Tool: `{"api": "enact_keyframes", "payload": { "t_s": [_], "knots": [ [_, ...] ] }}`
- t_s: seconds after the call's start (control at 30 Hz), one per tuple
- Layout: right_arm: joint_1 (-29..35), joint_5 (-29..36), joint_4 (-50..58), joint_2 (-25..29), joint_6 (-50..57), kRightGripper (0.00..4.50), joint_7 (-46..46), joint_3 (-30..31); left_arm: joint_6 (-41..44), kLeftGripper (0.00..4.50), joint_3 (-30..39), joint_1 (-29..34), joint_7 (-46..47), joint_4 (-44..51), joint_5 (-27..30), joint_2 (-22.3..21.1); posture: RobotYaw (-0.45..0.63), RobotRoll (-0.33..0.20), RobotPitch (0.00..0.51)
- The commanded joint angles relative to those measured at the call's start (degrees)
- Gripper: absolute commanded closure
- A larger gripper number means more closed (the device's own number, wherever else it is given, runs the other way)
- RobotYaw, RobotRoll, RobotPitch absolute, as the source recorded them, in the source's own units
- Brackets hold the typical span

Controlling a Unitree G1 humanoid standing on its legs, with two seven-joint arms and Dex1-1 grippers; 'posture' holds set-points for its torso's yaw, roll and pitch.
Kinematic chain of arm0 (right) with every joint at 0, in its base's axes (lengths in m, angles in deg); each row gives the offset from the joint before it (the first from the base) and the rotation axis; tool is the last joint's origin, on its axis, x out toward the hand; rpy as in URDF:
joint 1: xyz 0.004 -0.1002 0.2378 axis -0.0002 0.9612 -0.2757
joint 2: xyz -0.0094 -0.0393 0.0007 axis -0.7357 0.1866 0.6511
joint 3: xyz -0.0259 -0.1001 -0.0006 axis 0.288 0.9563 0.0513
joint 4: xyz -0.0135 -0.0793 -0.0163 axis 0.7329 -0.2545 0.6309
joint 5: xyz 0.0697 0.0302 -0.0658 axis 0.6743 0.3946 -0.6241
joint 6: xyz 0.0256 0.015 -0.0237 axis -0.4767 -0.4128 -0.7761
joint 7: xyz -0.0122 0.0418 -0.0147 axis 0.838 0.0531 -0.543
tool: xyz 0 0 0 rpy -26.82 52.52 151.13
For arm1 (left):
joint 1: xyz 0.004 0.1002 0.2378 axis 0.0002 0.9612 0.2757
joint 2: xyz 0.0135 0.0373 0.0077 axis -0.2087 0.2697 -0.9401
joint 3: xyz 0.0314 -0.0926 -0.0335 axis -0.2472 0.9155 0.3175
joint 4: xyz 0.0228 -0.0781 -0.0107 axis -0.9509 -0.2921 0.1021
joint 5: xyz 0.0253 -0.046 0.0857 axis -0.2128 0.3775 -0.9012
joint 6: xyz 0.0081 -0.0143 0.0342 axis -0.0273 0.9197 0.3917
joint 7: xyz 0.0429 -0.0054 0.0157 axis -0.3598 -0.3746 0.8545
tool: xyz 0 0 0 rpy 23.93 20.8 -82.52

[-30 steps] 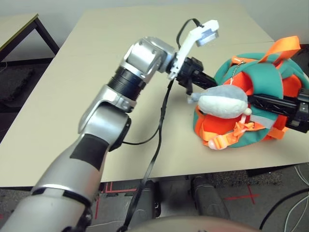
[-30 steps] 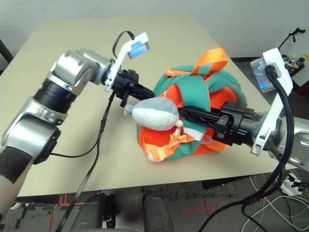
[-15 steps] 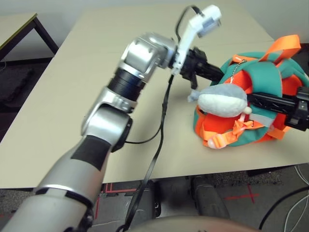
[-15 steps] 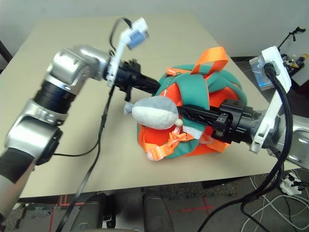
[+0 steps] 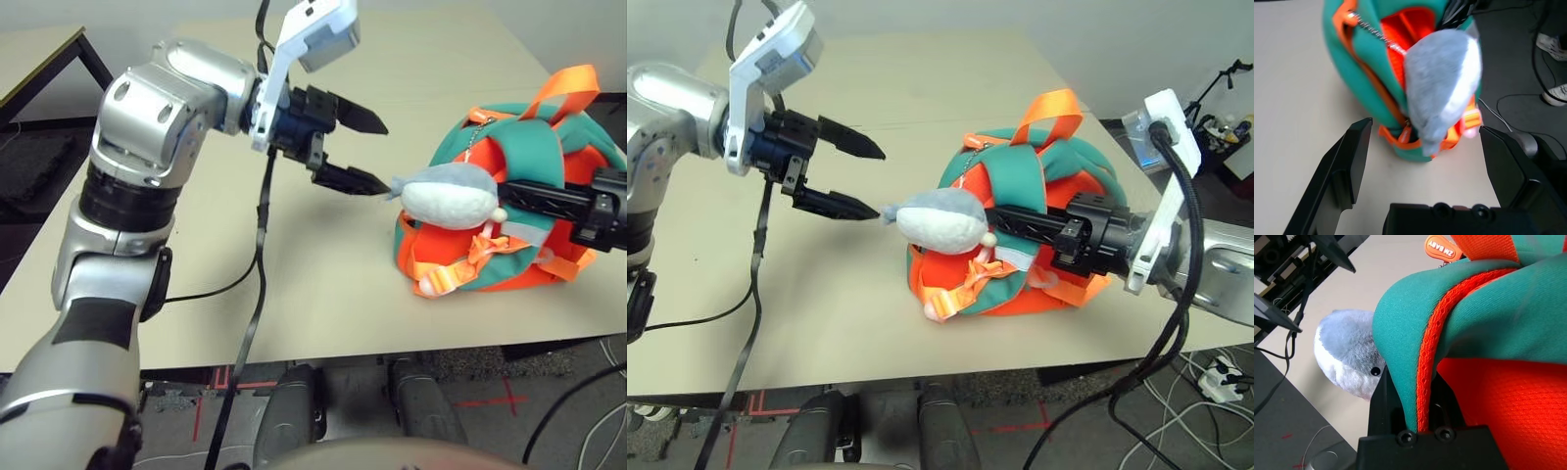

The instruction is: Put the pencil case into the backpack and zip it.

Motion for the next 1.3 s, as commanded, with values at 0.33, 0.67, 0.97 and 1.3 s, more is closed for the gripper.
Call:
{"api": "enact_keyframes", "payload": {
  "t_s": [0.33,0.67,0.97,1.3],
  "knots": [
    [-0.39,0.76,0.92,0.13,1.22,4.31,0.2,-0.34,-9.23,0.0,-5.79,-1.74,-1.03,-6.42,-3.59,4.33,-0.13,0.0,0.092],
    [0.09,1.76,1.74,0.11,1.01,4.31,1.46,-0.92,-11.66,0.0,-9.18,-2.74,-1.45,-9.91,-6.07,9.48,-0.14,0.0,0.103],
    [-0.57,1.22,1.41,-0.17,0.96,4.31,1.3,0.09,-9.49,0.66,-10.13,-1.85,-2.2,-7.92,-5.16,9.73,-0.13,0.0,0.108],
    [-1.75,0.08,0.69,-0.48,1.32,4.31,0.28,1.01,-8.58,3.91,-8.83,-1.79,-0.19,-8.33,-4.87,10.8,-0.12,0.0,0.107]
  ]
}}
